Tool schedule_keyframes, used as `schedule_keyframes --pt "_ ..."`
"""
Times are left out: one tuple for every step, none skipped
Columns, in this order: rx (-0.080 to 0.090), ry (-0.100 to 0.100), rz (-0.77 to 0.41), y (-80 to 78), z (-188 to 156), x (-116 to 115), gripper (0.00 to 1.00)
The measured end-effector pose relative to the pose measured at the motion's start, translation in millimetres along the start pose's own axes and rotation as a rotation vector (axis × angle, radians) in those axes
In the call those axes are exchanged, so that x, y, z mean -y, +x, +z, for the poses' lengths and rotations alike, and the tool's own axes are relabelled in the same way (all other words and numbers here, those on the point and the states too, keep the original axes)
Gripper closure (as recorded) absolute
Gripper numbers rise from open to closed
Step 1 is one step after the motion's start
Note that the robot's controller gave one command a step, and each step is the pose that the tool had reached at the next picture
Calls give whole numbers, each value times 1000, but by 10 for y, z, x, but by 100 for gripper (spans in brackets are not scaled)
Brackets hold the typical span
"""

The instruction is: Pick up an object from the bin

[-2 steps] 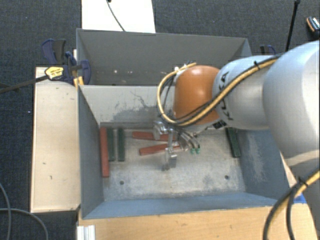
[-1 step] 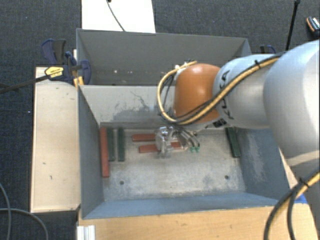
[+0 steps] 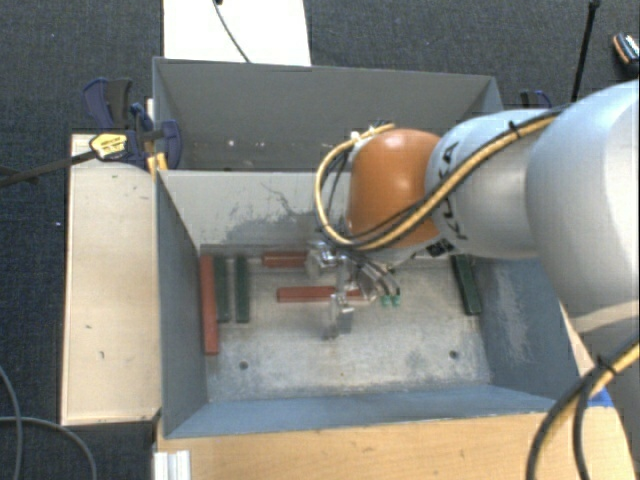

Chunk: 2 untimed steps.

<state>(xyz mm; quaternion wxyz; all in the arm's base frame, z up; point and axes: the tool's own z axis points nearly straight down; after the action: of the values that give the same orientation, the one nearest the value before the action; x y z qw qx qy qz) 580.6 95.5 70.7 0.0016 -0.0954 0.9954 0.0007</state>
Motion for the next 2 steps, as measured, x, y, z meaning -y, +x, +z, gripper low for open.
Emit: schedule_keyframes --pt "0 0 3 0 -1 1 100" --pt "6 1 -12 231 -1211 -70 100"
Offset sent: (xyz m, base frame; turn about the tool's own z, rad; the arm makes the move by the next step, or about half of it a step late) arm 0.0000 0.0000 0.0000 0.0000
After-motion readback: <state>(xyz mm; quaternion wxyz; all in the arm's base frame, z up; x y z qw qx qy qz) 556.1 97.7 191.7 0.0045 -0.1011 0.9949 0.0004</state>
